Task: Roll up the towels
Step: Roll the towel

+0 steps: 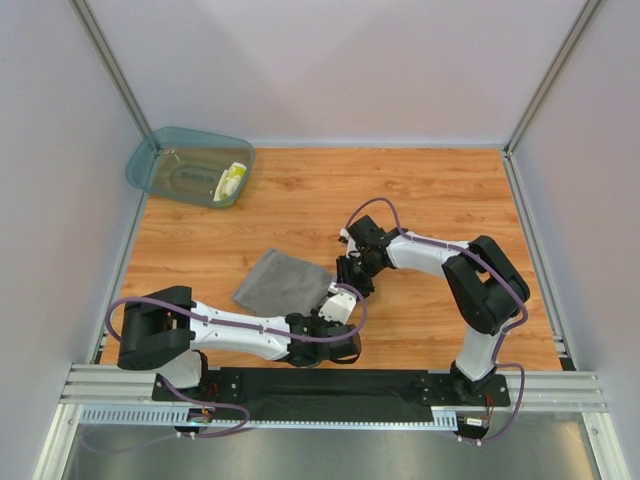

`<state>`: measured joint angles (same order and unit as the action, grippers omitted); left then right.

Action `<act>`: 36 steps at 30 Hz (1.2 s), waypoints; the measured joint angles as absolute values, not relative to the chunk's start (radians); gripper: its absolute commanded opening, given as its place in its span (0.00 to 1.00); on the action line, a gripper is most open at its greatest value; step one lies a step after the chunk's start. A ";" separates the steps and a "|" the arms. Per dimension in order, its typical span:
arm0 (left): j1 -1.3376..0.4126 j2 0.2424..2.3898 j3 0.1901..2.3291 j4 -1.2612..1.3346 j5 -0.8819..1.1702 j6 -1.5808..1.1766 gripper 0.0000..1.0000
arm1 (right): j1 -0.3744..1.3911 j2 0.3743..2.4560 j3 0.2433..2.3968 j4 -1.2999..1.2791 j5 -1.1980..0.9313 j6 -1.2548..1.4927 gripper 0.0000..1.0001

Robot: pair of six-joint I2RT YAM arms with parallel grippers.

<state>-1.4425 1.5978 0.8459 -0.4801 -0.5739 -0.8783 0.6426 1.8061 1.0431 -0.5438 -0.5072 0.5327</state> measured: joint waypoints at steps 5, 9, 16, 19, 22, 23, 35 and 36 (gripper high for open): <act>-1.440 1.586 0.846 -0.469 -0.566 -0.868 0.04 | 0.597 1.806 1.015 -0.542 -0.549 0.521 0.37; -1.428 1.566 0.847 -0.462 -0.542 -0.859 0.00 | 0.553 1.805 0.992 -0.552 -0.577 0.504 0.42; -1.374 1.513 0.851 -0.451 -0.406 -0.846 0.00 | 0.465 1.785 0.974 -0.614 -0.561 0.469 0.44; -1.352 1.473 0.846 -0.456 -0.307 -0.845 0.00 | 0.411 1.766 0.973 -0.642 -0.511 0.455 0.45; -1.331 1.421 0.822 -0.452 -0.189 -0.844 0.00 | 0.355 1.748 0.981 -0.669 -0.445 0.443 0.45; -1.325 1.405 0.813 -0.452 -0.155 -0.842 0.00 | 0.339 1.744 0.987 -0.679 -0.418 0.439 0.45; -1.287 1.369 0.796 -0.434 -0.027 -0.817 0.13 | 0.309 1.628 0.996 -0.712 -0.302 0.437 0.46; -1.287 1.383 0.792 -0.426 -0.025 -0.813 0.17 | 0.309 1.615 0.991 -0.714 -0.305 0.438 0.46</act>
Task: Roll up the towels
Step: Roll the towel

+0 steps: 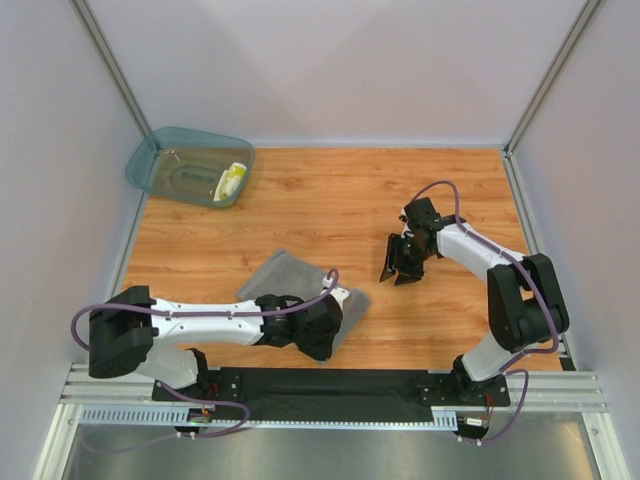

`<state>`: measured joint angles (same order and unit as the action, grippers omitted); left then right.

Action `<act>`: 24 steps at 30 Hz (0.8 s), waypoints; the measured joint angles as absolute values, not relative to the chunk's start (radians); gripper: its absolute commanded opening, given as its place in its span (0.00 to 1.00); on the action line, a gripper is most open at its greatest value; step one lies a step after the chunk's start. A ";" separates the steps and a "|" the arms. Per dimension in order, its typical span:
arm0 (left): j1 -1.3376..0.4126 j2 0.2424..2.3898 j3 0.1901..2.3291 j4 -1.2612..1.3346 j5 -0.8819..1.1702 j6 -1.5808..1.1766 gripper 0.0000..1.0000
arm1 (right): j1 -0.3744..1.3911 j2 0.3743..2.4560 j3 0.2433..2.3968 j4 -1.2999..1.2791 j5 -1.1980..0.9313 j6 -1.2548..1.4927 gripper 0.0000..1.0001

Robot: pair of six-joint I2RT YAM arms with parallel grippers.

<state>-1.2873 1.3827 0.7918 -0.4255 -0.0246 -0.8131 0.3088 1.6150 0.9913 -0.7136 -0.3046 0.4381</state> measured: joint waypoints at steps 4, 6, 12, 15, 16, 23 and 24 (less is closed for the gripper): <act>-1.288 1.457 0.779 -0.402 -0.017 -0.798 0.31 | 0.309 1.579 0.974 -0.714 -0.313 0.440 0.46; -1.296 1.481 0.779 -0.398 -0.026 -0.796 0.36 | 0.309 1.565 0.967 -0.714 -0.318 0.440 0.46; -1.352 1.518 0.848 -0.487 -0.142 -0.791 0.37 | 0.309 1.532 0.956 -0.716 -0.329 0.442 0.46; -1.385 1.539 0.908 -0.568 -0.217 -0.789 0.38 | 0.309 1.514 0.954 -0.719 -0.332 0.444 0.46; -1.397 1.546 0.933 -0.601 -0.244 -0.789 0.38 | 0.309 1.507 0.953 -0.719 -0.332 0.444 0.46; -1.480 1.591 1.111 -0.785 -0.403 -0.786 0.41 | 0.311 1.488 0.943 -0.718 -0.334 0.444 0.46; -1.489 1.606 1.134 -0.809 -0.424 -0.786 0.41 | 0.311 1.488 0.941 -0.718 -0.335 0.444 0.46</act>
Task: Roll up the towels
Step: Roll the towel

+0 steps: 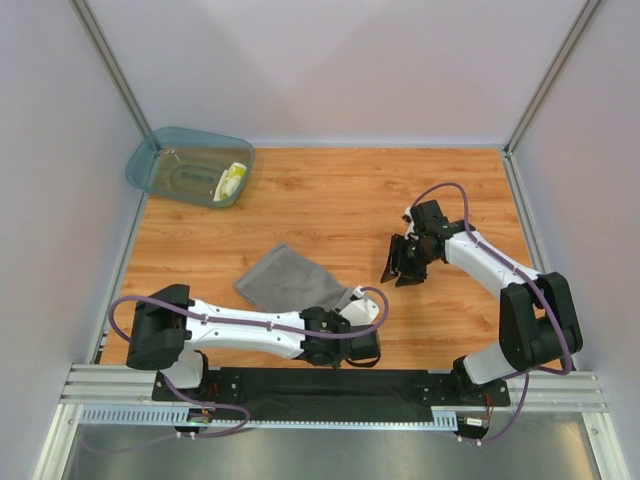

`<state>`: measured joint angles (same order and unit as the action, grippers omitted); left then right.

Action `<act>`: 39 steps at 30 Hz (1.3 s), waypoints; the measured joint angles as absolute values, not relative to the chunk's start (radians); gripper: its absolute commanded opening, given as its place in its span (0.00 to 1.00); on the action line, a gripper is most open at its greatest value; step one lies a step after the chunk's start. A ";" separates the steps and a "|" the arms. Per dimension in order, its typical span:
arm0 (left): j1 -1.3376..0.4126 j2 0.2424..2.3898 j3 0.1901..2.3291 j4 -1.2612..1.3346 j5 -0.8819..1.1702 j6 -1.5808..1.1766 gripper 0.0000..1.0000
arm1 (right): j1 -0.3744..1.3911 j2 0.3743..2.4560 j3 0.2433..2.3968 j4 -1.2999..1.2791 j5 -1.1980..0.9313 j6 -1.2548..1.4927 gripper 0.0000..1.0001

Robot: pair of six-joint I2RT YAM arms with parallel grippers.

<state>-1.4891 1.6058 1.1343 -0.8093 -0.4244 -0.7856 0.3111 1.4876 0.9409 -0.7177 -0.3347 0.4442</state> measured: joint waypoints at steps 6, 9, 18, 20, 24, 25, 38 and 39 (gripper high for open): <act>-1.512 1.710 1.182 -0.909 -0.508 -0.783 0.43 | 0.311 1.486 0.931 -0.719 -0.343 0.444 0.46; -1.512 1.766 1.182 -0.940 -0.534 -0.783 0.45 | 0.311 1.485 0.930 -0.719 -0.345 0.444 0.46; -1.512 1.820 1.172 -0.947 -0.557 -0.793 0.66 | 0.311 1.483 0.930 -0.719 -0.351 0.444 0.46; -1.512 1.820 1.161 -0.937 -0.550 -0.792 0.76 | 0.311 1.483 0.930 -0.719 -0.351 0.444 0.46; -1.512 1.812 1.138 -0.921 -0.547 -0.783 0.80 | 0.311 1.483 0.930 -0.719 -0.352 0.443 0.46; -1.512 1.810 1.135 -0.919 -0.548 -0.783 0.76 | 0.311 1.483 0.930 -0.718 -0.352 0.444 0.46; -1.475 1.753 1.027 -0.857 -0.569 -0.750 0.10 | 0.311 1.483 0.930 -0.718 -0.361 0.443 0.46; -1.465 1.744 1.024 -0.850 -0.554 -0.739 0.08 | 0.311 1.483 0.930 -0.718 -0.361 0.443 0.46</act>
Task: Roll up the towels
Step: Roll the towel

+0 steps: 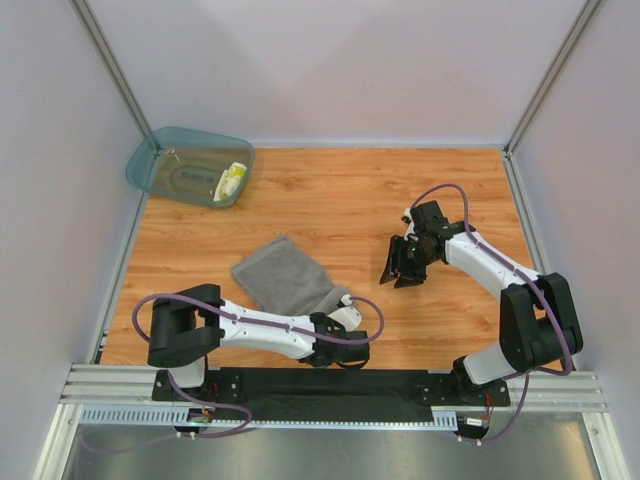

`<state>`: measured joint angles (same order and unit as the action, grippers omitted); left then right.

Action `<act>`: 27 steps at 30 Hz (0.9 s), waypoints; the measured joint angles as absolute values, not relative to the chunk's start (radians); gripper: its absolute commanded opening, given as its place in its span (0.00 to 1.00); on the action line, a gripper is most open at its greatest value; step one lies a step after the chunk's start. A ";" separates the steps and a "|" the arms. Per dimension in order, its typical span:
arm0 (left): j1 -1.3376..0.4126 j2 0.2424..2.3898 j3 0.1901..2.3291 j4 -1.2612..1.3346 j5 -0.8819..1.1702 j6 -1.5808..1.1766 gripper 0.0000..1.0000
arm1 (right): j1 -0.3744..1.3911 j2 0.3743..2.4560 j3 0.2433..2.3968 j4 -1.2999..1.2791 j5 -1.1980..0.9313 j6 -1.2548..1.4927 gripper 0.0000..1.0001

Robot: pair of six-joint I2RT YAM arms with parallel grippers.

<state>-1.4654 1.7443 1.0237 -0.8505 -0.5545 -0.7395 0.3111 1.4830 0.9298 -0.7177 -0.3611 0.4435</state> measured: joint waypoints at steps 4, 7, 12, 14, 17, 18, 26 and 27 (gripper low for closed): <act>-1.430 1.708 1.025 -0.824 -0.464 -0.700 0.06 | 0.311 1.483 0.930 -0.725 -0.347 0.439 0.46; -1.407 1.681 1.044 -0.791 -0.363 -0.688 0.05 | 0.311 1.481 0.930 -0.742 -0.321 0.432 0.47; -1.372 1.629 1.076 -0.699 -0.176 -0.693 0.05 | 0.305 1.452 0.936 -0.785 -0.276 0.426 0.48; -1.346 1.606 1.071 -0.656 -0.098 -0.700 0.05 | 0.296 1.442 0.945 -0.795 -0.266 0.425 0.48; -1.275 1.551 1.013 -0.550 0.035 -0.725 0.04 | 0.286 1.431 0.963 -0.804 -0.262 0.425 0.48; -1.251 1.534 0.990 -0.522 0.065 -0.736 0.04 | 0.285 1.427 0.965 -0.803 -0.263 0.426 0.48; -1.002 1.409 0.713 -0.220 0.393 -0.850 0.04 | 0.287 1.341 0.951 -0.741 -0.411 0.439 0.58; -0.974 1.408 0.693 -0.191 0.430 -0.862 0.04 | 0.290 1.324 0.937 -0.714 -0.446 0.445 0.60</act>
